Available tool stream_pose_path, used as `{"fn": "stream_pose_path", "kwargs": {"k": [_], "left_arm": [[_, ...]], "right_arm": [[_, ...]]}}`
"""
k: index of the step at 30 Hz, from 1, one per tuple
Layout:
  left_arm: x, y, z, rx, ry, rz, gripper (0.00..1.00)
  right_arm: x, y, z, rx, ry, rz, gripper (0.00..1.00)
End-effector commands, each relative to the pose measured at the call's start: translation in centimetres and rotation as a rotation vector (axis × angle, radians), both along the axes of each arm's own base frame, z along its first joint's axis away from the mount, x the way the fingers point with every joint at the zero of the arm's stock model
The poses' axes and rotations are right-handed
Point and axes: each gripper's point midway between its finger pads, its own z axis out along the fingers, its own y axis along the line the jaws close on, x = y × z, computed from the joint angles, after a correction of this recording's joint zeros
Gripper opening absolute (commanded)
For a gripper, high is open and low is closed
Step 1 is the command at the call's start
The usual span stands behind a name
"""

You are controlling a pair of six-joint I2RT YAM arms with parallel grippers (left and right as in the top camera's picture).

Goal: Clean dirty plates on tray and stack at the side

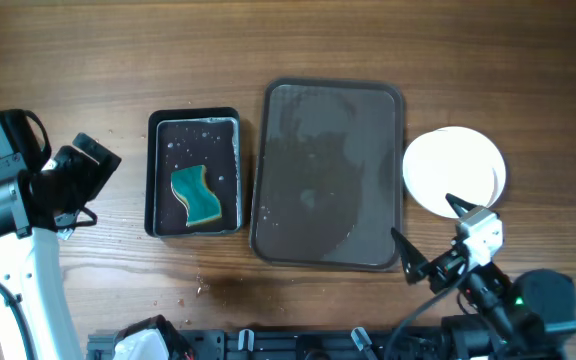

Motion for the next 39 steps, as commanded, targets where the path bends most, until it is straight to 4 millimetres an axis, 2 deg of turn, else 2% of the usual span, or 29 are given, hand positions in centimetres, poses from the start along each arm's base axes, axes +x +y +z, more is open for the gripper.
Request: {"fn": "stream_pose_path", "kwargs": {"k": [1, 10, 12, 32, 39], "left_arm": [[0.1, 0.0, 0.6, -0.002, -0.02, -0.001, 1.0], [0.1, 0.0, 0.6, -0.002, -0.02, -0.001, 1.0], [0.1, 0.0, 0.6, -0.002, -0.02, -0.001, 1.0], [0.1, -0.1, 0.5, -0.002, -0.02, -0.006, 1.0], [-0.9, -0.7, 2.4, 0.072, -0.085, -0.03, 1.0]], "right_arm": [[1.1, -0.6, -2.3, -0.024, -0.067, -0.033, 1.0], [3.8, -0.2, -5.4, -0.008, -0.242, -0.026, 1.0], [4.1, -0.2, -5.4, -0.004, -0.289, -0.03, 1.0], [4.1, -0.2, -5.8, -0.005, -0.272, -0.029, 1.0], [4.1, -0.2, -5.8, -0.005, -0.272, -0.029, 1.0]]}}
